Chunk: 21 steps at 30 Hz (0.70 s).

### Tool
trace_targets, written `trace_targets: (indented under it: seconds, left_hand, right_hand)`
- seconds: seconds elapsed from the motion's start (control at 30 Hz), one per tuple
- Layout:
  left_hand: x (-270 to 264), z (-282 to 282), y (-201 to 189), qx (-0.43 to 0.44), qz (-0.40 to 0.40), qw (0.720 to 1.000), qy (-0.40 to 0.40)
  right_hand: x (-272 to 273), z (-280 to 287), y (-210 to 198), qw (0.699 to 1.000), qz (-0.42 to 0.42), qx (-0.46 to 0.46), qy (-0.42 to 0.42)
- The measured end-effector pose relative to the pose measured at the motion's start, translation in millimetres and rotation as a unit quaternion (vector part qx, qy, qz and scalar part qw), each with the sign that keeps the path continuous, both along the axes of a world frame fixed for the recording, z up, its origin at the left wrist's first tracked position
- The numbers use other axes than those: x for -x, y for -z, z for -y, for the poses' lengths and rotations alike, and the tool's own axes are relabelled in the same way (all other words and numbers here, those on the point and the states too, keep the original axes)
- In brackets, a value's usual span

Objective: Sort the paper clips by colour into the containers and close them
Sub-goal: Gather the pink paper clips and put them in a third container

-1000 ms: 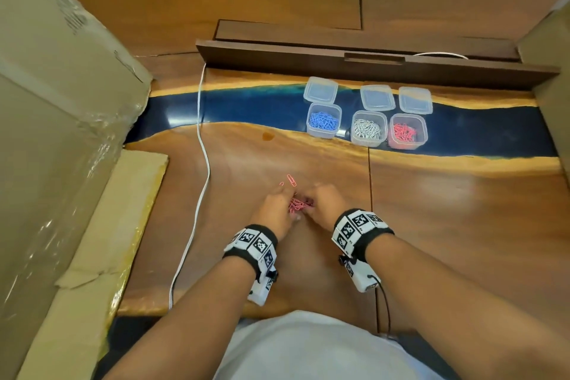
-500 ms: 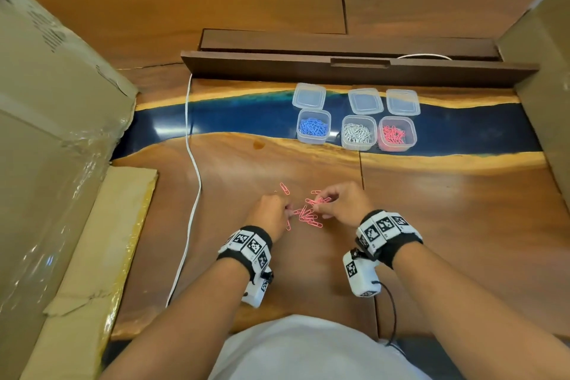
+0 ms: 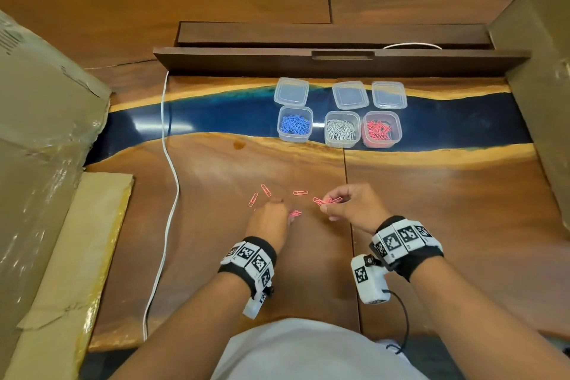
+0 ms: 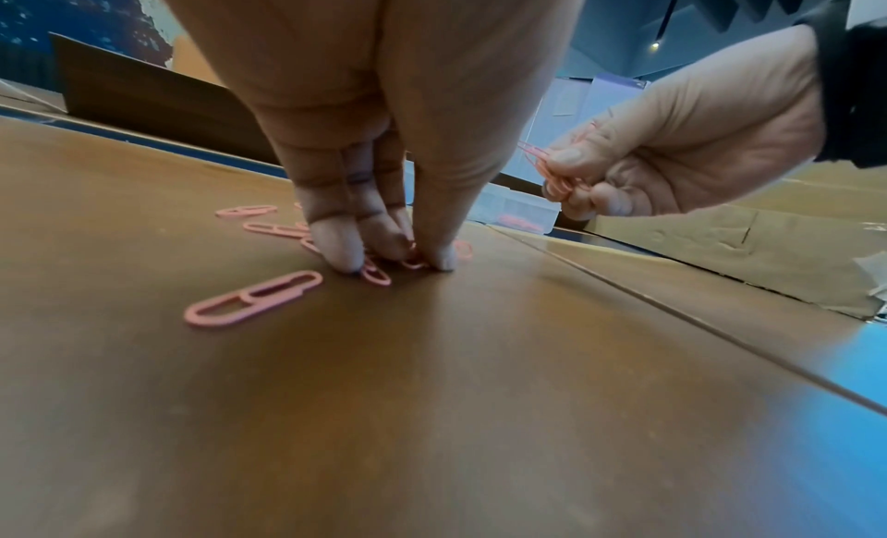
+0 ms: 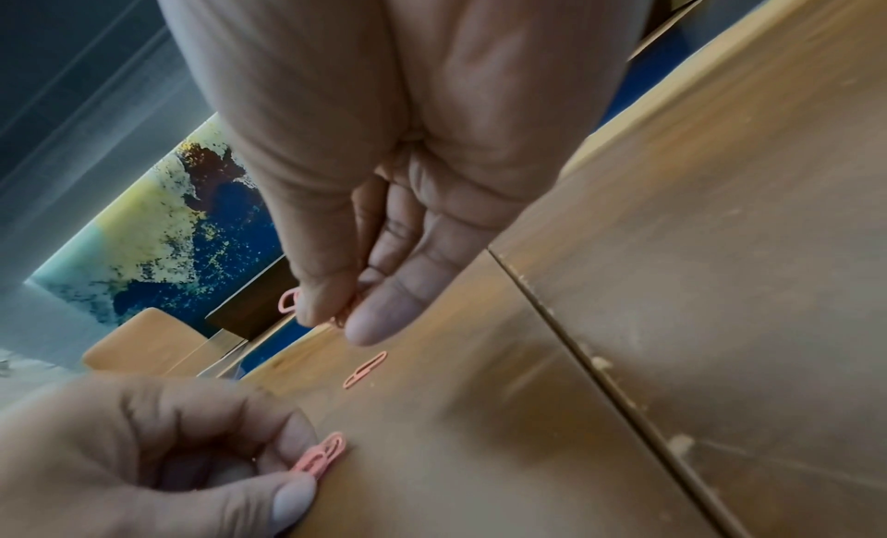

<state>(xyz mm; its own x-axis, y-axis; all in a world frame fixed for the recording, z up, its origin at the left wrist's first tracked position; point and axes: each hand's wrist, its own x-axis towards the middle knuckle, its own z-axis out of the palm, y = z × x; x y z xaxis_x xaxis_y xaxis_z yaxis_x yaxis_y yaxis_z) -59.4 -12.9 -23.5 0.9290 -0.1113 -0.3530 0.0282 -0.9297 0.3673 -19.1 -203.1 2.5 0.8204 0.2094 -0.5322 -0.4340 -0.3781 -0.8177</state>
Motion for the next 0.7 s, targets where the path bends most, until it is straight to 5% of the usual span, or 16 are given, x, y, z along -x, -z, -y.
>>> trace_targets:
  seconds: [0.23,0.47,0.7]
  left_hand:
    - [-10.3,1.5,-6.6,-0.001,-0.050,0.999,0.008]
    - [-19.2,-5.1,-15.9,0.085,-0.089,0.989,-0.086]
    - [-68.1,23.2,-63.2,0.230,-0.066,0.964,-0.113]
  right_hand:
    - [-1.6,12.6,-6.0,1.000,0.004,-0.007,-0.001]
    - [-22.8,33.0,-19.3,0.999,0.026,0.014,-0.013]
    - [-99.2,80.1,-47.5,0.974,0.131,0.164,0.085]
